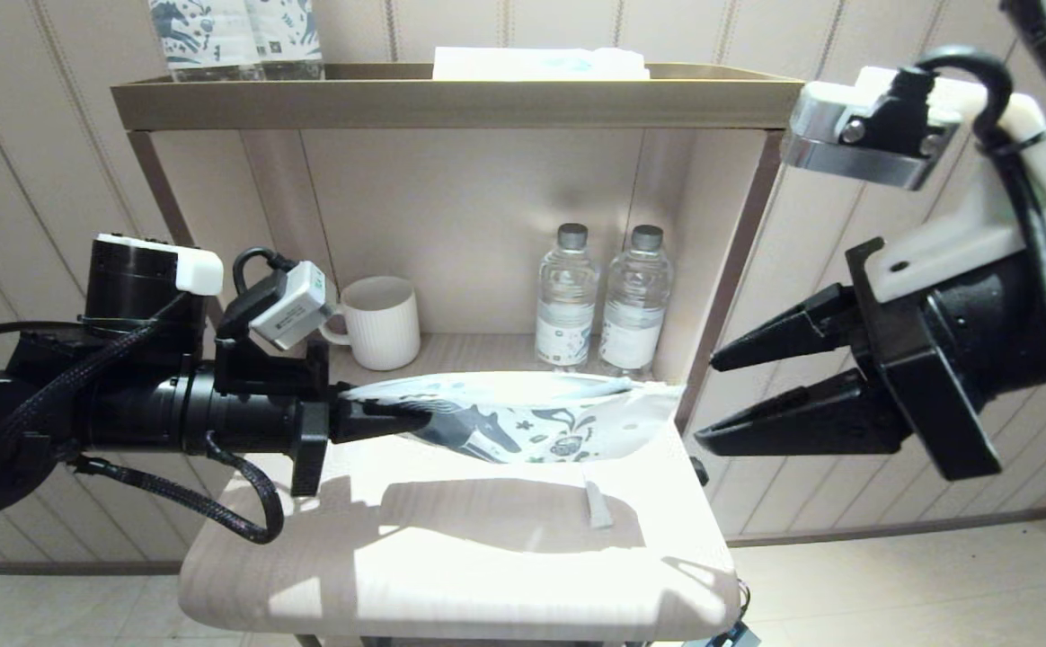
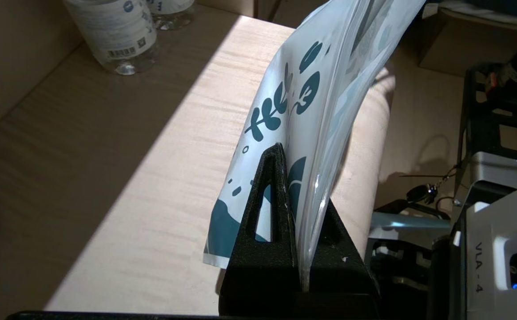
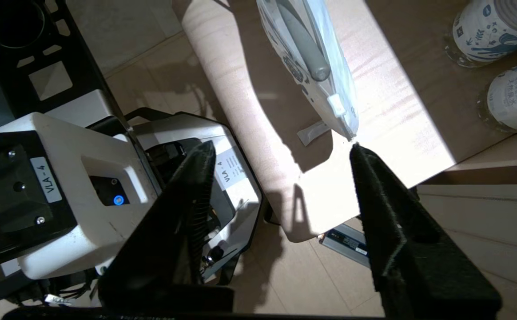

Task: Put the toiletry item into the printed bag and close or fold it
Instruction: Pick up the toothpaste

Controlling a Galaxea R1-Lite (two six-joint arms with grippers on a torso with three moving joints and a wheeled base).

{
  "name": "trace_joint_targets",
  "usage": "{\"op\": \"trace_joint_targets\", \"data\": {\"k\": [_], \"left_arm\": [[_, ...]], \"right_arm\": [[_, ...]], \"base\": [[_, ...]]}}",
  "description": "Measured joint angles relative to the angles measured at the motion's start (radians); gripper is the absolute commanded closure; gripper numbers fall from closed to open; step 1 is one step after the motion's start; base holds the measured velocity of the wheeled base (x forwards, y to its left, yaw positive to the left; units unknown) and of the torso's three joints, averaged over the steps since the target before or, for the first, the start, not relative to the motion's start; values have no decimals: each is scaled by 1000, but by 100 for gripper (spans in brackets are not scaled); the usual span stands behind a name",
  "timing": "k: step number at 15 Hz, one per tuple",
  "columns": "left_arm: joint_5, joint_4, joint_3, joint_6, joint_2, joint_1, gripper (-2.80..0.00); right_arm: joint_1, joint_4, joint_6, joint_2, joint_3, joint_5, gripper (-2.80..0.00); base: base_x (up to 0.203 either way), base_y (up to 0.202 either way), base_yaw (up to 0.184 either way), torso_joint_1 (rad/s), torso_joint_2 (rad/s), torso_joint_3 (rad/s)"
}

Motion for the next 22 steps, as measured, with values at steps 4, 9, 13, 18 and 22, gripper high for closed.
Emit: {"op": "trace_joint_targets", "data": {"k": [4,9,13,18,22], "left_arm": [[2,-2,-24,0,6,47,0],[-2,-1,-56,-54,12,77,0],[1,-2,-72,-107,12,78,0],[2,-1,-65,-98,9,78,0],[1,-2,-62,-97,2,77,0]], "right_arm": [[-16,-17,5,-18,58,-1,0],[-19,-18,122,-18,134,-50,0],[-9,-50,226,33,210,-116,0],[2,-176,256,86,282,-217,-280],[22,-179,260,116,275,-222,-280]], "base": [[0,0,0,0,0,0],[0,0,0,0,0,0],[0,0,0,0,0,0],[0,0,0,0,0,0],[0,0,0,0,0,0]]}}
